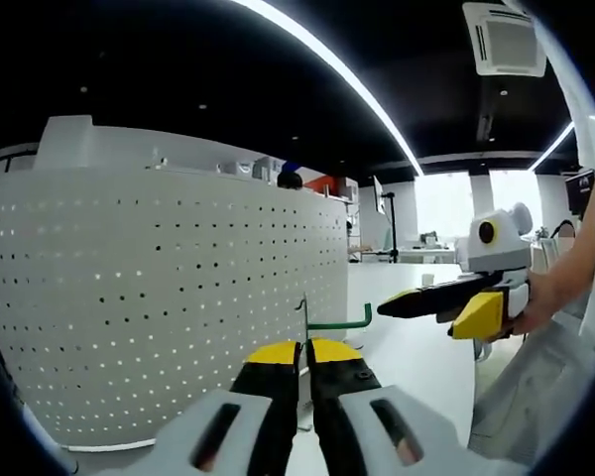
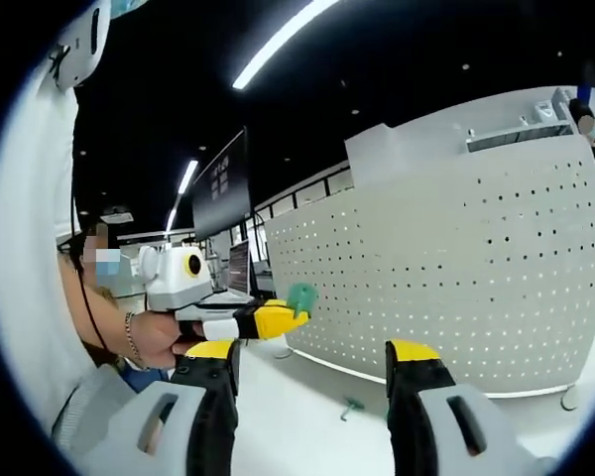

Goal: Insert the hook assembly into the mounting plate slot until the hook locks in place.

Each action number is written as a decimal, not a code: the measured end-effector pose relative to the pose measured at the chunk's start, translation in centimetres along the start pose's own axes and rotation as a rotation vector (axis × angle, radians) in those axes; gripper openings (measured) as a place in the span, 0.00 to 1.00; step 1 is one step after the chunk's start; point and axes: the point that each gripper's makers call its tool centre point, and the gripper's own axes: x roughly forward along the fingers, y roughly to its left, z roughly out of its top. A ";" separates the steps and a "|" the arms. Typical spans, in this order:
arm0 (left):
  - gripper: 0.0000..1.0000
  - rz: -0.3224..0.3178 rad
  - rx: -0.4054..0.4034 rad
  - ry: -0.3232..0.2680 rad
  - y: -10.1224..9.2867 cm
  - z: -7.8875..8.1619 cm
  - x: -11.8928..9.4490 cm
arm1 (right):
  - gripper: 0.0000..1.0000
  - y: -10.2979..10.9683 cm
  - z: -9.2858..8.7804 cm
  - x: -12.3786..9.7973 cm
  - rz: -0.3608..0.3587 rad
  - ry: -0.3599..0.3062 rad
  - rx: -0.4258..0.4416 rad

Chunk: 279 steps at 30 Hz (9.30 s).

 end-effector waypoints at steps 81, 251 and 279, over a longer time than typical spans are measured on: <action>0.02 -0.035 -0.001 -0.019 -2.9 0.6 0.9 | 0.02 0.3 1.5 3.4 -0.064 -0.029 -0.026; 0.71 0.081 -0.129 0.221 0.5 -7.5 -7.2 | 0.00 -10.2 11.7 15.3 -0.448 -0.104 -0.174; 0.71 0.098 -0.158 0.238 0.9 -8.5 -7.4 | 0.00 -11.2 11.2 17.6 -0.453 -0.096 -0.159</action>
